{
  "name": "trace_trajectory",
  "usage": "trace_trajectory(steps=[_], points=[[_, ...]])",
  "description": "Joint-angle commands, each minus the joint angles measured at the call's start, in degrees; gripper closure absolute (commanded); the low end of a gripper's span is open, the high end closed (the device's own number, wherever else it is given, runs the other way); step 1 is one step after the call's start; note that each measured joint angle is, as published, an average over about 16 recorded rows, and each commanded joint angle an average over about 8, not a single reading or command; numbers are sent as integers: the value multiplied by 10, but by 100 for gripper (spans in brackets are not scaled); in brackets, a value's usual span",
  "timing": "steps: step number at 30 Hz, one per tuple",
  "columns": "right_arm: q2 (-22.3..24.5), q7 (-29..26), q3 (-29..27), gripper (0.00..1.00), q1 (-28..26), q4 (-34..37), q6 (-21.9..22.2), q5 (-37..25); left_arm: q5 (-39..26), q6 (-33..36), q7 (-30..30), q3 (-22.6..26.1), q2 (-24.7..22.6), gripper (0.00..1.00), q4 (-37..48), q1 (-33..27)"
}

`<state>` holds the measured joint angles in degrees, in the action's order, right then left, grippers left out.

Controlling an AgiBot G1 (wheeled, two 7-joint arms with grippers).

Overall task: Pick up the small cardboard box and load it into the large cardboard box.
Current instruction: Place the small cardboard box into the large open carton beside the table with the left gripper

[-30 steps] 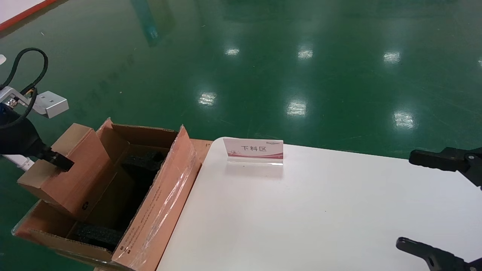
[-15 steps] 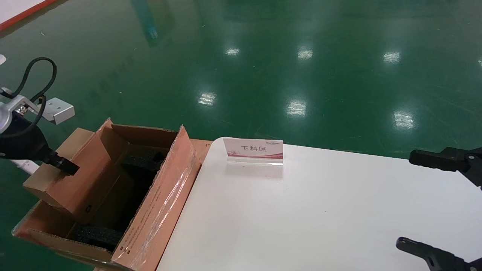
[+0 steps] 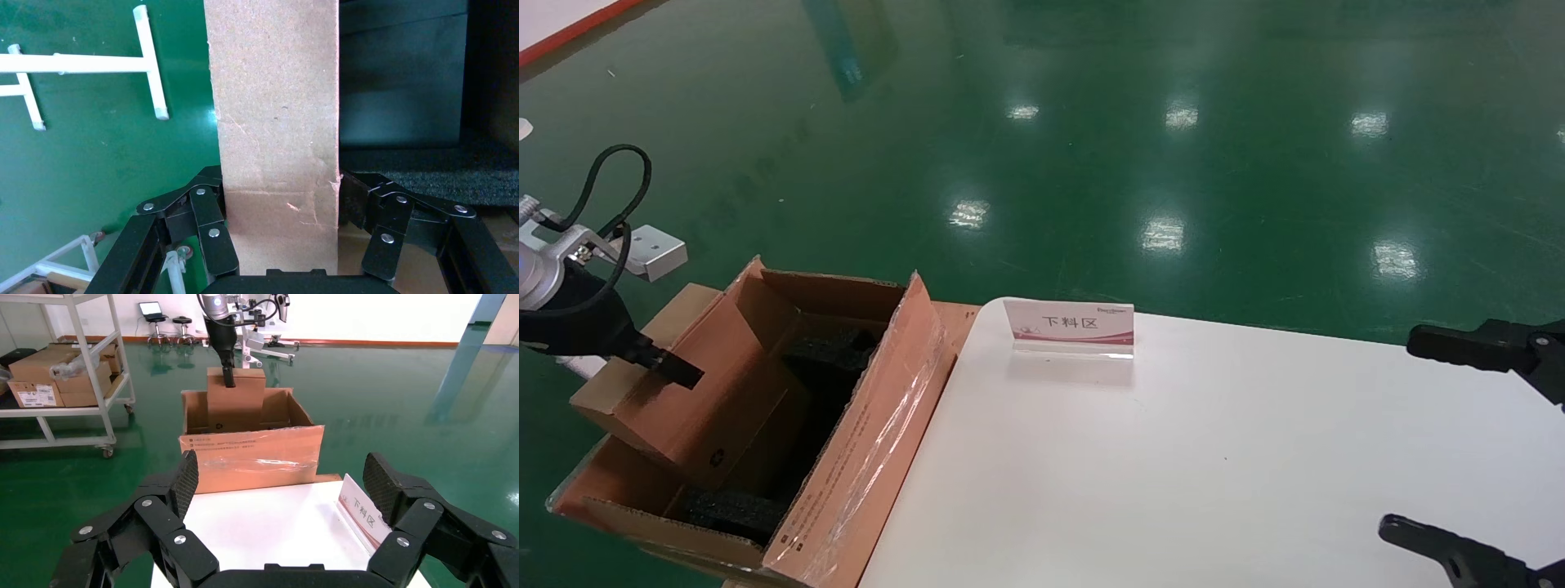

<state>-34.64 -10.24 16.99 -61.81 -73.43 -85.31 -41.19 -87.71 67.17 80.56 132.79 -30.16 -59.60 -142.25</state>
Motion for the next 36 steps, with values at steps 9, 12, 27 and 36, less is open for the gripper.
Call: trace_trajectory(steps=[9, 12, 27, 36], points=[[0, 0, 0, 0, 0, 0, 0, 0, 7, -18, 0, -1, -12, 100, 22, 23], [0, 0, 0, 0, 0, 0, 0, 0, 9, -21, -1, -2, -16, 100, 27, 28], [0, 0, 1, 0, 0, 0, 0, 1, 13, -42, -2, -6, -38, 100, 56, 49], [0, 1, 1, 0, 0, 0, 0, 1, 21, -49, -4, -5, -48, 100, 72, 74]])
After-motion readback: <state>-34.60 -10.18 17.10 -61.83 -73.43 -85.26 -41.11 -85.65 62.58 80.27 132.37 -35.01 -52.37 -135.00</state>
